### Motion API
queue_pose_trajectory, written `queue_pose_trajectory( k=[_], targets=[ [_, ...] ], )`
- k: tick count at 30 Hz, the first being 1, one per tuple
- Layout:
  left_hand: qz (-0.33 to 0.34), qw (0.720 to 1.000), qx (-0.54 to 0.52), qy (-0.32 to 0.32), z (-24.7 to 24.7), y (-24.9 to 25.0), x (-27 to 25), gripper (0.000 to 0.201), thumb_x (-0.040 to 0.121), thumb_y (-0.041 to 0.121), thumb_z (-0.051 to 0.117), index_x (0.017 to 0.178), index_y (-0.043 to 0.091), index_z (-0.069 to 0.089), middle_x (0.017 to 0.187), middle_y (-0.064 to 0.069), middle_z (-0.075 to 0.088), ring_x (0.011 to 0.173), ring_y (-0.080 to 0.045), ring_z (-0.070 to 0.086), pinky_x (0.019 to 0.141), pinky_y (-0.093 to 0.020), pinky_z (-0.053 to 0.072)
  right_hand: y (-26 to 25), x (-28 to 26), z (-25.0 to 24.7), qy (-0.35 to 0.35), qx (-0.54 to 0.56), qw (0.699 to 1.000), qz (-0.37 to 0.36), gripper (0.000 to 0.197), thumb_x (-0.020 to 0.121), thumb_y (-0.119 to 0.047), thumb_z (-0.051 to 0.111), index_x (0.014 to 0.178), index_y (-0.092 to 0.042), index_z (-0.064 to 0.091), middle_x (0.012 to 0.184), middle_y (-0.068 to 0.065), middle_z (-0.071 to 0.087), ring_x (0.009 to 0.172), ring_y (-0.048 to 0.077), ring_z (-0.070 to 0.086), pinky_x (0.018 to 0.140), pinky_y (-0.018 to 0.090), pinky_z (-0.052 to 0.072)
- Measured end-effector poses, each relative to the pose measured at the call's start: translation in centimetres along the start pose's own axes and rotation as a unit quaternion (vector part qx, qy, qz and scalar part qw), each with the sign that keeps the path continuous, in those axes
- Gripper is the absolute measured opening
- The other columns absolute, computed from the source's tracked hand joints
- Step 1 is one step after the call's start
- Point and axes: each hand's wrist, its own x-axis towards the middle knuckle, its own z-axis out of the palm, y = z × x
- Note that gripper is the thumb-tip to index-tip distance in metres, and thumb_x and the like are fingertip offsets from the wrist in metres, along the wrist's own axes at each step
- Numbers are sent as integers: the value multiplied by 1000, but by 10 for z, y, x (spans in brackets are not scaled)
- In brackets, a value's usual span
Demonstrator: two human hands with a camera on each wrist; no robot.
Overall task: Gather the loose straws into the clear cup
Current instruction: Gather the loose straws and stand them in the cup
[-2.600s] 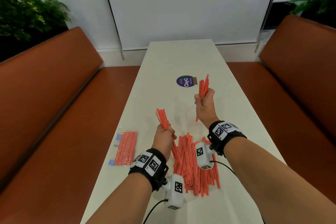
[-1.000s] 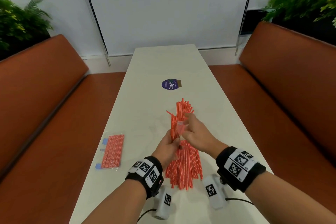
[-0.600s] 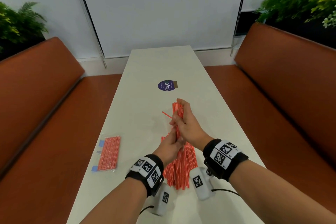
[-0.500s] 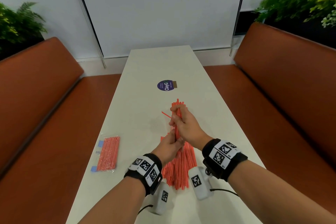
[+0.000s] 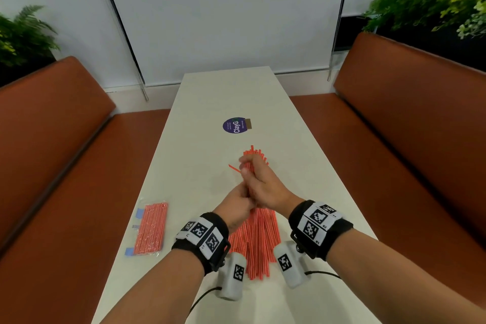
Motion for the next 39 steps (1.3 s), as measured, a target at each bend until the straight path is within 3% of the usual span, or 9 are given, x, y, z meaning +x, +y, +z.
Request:
queue_pose_trajectory(
  k=[5,8,12,15,20,24,31,35,39],
  targets=[
    [49,990,19,130,-25,17,16,15,99,11,41,95,23,50,96,-2,63,96,-20,62,77,-33,50,33,9,-17,177,-76,981,25,68,75,-40,51,131,-5,36,122,4,37,119,24,40,106,43,38],
    [101,970,-7,219,-37,29,33,18,99,11,41,88,23,47,91,-2,61,94,-17,61,80,-34,49,49,16,-23,87,-133,979,128,107,60,-35,77,143,-5,17,142,12,26,135,28,27,115,45,26],
    [124,963,-27,239,-34,35,52,16,99,6,40,92,19,47,90,-2,60,89,-9,63,70,-24,49,58,27,-13,13,-32,982,187,141,46,-30,92,147,-14,-6,155,9,14,144,24,16,116,36,21],
    [109,970,-15,217,-26,26,61,14,98,6,41,96,17,48,102,-15,64,90,-8,63,76,-24,47,59,36,-4,19,-17,981,192,128,54,-16,89,145,-16,-2,142,5,35,129,17,37,105,28,32],
    [81,980,-5,182,-20,15,67,17,95,3,46,101,19,50,101,-10,63,99,-23,63,94,-38,50,71,37,3,30,-37,983,179,98,54,-9,85,130,-24,26,128,4,45,106,18,59,80,25,53],
    [65,987,23,146,-21,13,67,37,91,-1,50,121,21,49,115,-16,64,108,-27,63,94,-36,51,80,36,2,17,-30,981,193,102,53,-6,82,133,-22,21,132,7,38,119,22,49,92,31,51],
    [82,982,16,171,-16,12,69,45,86,-2,60,127,14,47,113,-9,65,108,-24,64,96,-38,53,82,35,4,42,-8,976,215,107,38,-24,81,129,-25,24,130,7,39,117,22,51,98,38,50],
    [112,977,29,181,-16,18,70,69,84,8,69,142,23,34,115,-2,56,105,-19,60,99,-35,51,79,36,0,30,-50,980,192,103,50,-10,82,134,-15,24,130,7,38,117,20,47,97,32,48],
    [160,963,173,133,-20,26,73,90,81,24,73,152,31,17,141,3,34,128,-11,36,106,-26,33,80,37,7,21,-84,977,196,90,33,-22,75,115,-19,39,119,6,45,112,30,52,84,32,56]
  ],
)
